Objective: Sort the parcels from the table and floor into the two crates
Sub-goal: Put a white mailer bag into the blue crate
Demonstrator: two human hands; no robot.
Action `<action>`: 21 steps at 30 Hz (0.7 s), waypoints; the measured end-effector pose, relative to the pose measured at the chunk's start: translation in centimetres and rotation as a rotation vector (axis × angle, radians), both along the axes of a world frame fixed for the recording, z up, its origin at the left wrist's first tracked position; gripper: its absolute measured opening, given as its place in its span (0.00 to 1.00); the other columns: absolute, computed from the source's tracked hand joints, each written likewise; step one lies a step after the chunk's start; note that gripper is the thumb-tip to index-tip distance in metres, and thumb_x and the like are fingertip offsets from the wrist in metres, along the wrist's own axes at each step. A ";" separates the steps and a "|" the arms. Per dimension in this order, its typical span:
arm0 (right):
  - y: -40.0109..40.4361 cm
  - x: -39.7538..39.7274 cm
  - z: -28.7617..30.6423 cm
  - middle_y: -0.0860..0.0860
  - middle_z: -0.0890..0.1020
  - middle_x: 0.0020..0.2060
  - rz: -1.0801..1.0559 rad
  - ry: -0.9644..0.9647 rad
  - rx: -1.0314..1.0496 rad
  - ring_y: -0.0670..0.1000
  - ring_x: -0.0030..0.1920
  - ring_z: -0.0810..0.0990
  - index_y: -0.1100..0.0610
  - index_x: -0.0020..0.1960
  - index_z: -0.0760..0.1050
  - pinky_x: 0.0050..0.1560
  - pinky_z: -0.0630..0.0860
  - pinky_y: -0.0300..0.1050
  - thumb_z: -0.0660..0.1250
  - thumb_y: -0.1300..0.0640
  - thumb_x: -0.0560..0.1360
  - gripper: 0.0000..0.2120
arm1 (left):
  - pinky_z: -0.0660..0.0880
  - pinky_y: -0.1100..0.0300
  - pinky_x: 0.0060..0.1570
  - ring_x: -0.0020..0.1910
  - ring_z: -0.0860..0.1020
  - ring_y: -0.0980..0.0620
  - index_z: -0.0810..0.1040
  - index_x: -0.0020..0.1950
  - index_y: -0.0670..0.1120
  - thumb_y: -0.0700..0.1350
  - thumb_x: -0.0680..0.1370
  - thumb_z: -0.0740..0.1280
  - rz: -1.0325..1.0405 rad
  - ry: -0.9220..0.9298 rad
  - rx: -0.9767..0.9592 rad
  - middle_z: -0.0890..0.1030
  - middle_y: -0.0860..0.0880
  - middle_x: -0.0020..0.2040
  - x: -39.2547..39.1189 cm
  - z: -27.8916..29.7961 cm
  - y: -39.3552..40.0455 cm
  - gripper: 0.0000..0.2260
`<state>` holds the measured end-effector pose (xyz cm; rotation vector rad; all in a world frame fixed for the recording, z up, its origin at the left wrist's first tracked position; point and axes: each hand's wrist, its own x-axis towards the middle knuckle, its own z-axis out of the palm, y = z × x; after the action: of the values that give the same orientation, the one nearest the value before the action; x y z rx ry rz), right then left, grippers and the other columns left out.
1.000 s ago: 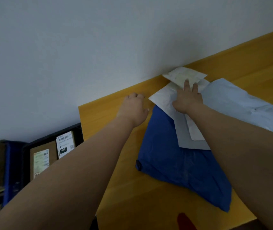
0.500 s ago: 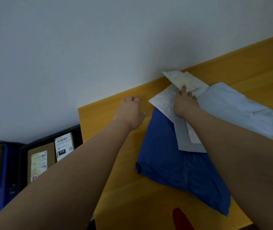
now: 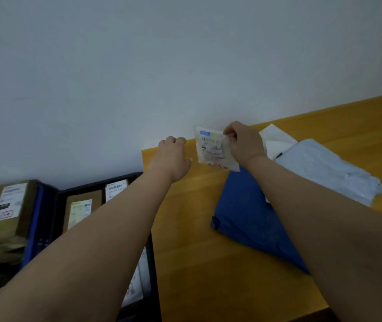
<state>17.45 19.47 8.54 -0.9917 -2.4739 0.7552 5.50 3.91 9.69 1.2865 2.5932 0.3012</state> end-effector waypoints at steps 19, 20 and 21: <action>-26.1 -9.6 3.3 0.59 0.81 0.50 -0.111 0.286 -0.414 0.53 0.49 0.78 0.60 0.52 0.78 0.52 0.78 0.51 0.58 0.69 0.79 0.11 | 0.72 0.54 0.48 0.52 0.76 0.46 0.71 0.63 0.39 0.52 0.83 0.57 0.234 -0.446 0.283 0.78 0.45 0.55 -10.5 0.9 -27.3 0.18; -27.4 -9.9 3.2 0.59 0.81 0.49 -0.117 0.284 -0.433 0.55 0.49 0.79 0.60 0.50 0.77 0.52 0.78 0.52 0.58 0.69 0.79 0.11 | 0.75 0.52 0.49 0.51 0.77 0.44 0.74 0.59 0.39 0.51 0.83 0.58 0.231 -0.476 0.320 0.80 0.44 0.53 -10.9 1.1 -28.5 0.16; -28.5 -10.2 3.1 0.59 0.81 0.48 -0.130 0.288 -0.458 0.56 0.49 0.79 0.59 0.48 0.77 0.53 0.79 0.54 0.58 0.69 0.79 0.11 | 0.77 0.48 0.51 0.51 0.79 0.43 0.75 0.56 0.38 0.50 0.82 0.60 0.233 -0.505 0.362 0.81 0.43 0.52 -11.2 1.3 -29.6 0.15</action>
<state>7.22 -9.00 11.66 -1.0898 -2.0110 1.3526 -5.71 -25.64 10.99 0.8465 2.3008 1.0308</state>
